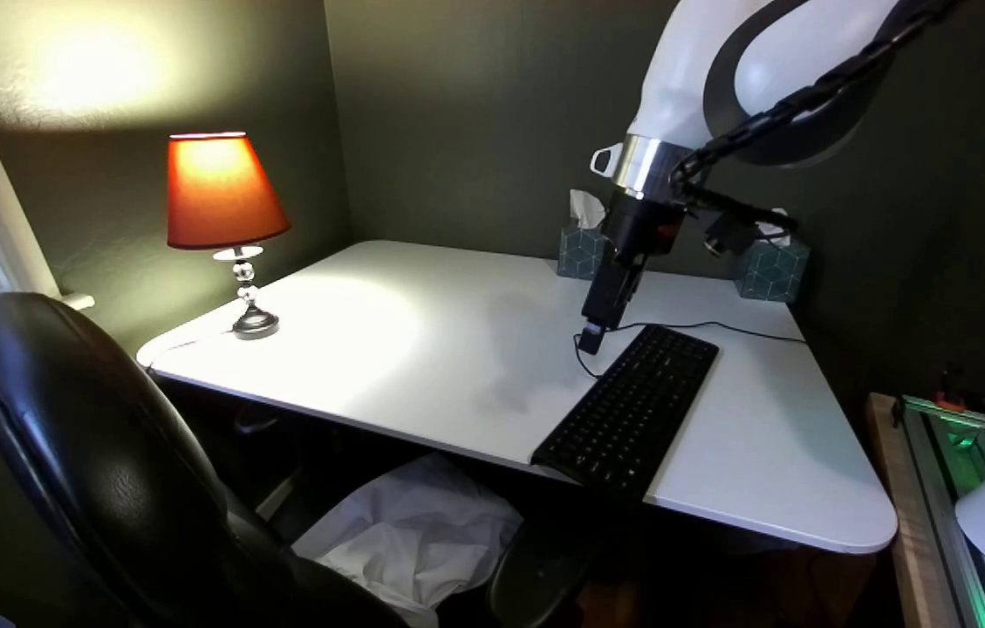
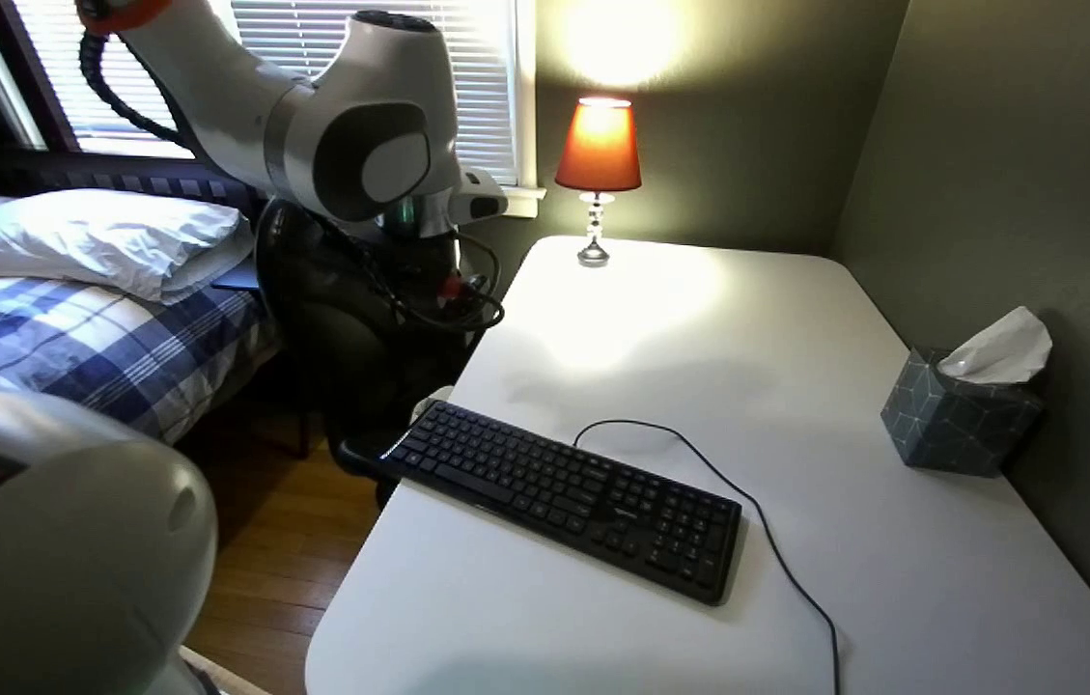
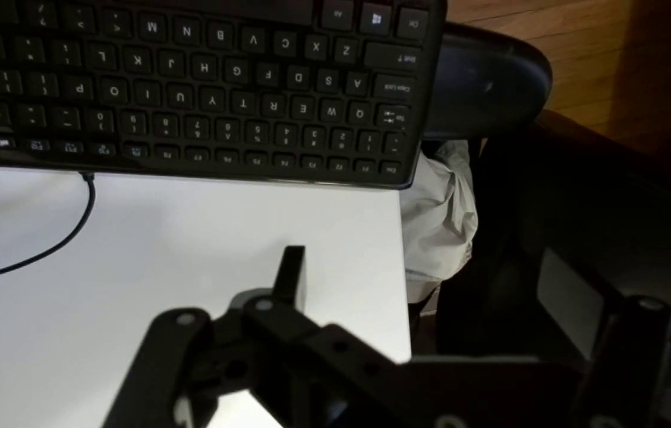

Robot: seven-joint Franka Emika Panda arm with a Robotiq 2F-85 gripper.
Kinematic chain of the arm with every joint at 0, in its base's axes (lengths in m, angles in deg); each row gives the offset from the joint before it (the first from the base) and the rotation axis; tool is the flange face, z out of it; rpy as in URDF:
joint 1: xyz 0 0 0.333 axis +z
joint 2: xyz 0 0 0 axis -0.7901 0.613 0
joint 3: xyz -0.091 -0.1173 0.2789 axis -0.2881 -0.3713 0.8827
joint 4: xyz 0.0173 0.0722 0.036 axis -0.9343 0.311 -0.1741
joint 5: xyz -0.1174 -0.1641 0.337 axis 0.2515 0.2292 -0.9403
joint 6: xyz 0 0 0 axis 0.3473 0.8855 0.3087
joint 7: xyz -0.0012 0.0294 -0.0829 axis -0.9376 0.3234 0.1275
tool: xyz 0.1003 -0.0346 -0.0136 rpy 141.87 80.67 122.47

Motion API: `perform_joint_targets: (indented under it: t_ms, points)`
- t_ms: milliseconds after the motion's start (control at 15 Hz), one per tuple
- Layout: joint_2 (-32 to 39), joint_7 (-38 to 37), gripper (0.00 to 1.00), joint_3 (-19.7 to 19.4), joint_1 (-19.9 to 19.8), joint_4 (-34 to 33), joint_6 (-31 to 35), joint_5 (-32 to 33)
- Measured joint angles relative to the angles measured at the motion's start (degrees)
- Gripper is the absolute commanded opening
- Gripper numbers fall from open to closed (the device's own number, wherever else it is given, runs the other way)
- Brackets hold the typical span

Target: Press one key on the keyboard.

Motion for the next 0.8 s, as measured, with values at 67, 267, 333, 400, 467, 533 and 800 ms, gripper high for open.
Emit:
perform_joint_targets:
  t_ms: [67,267,333,400,467,533,800]
  points:
    - [1.14,-0.42,1.0,0.02,-0.07,-0.26,0.48,0.0]
    - [4.44,-0.9,0.74,0.03,-0.23,-1.34,1.12,-0.13]
    - [5.48,-0.92,0.69,0.05,-0.27,-1.78,1.13,-0.21]
    - [6.5,-0.93,0.62,0.08,-0.29,-2.26,1.14,-0.28]
    - [7.52,-1.0,0.52,0.18,-0.33,-2.74,1.2,-0.33]
    - [8.45,-1.14,0.45,0.32,-0.4,-3.18,1.28,-0.34]
    - [11.81,-2.0,0.14,1.31,-1.11,-4.86,1.56,-0.33]
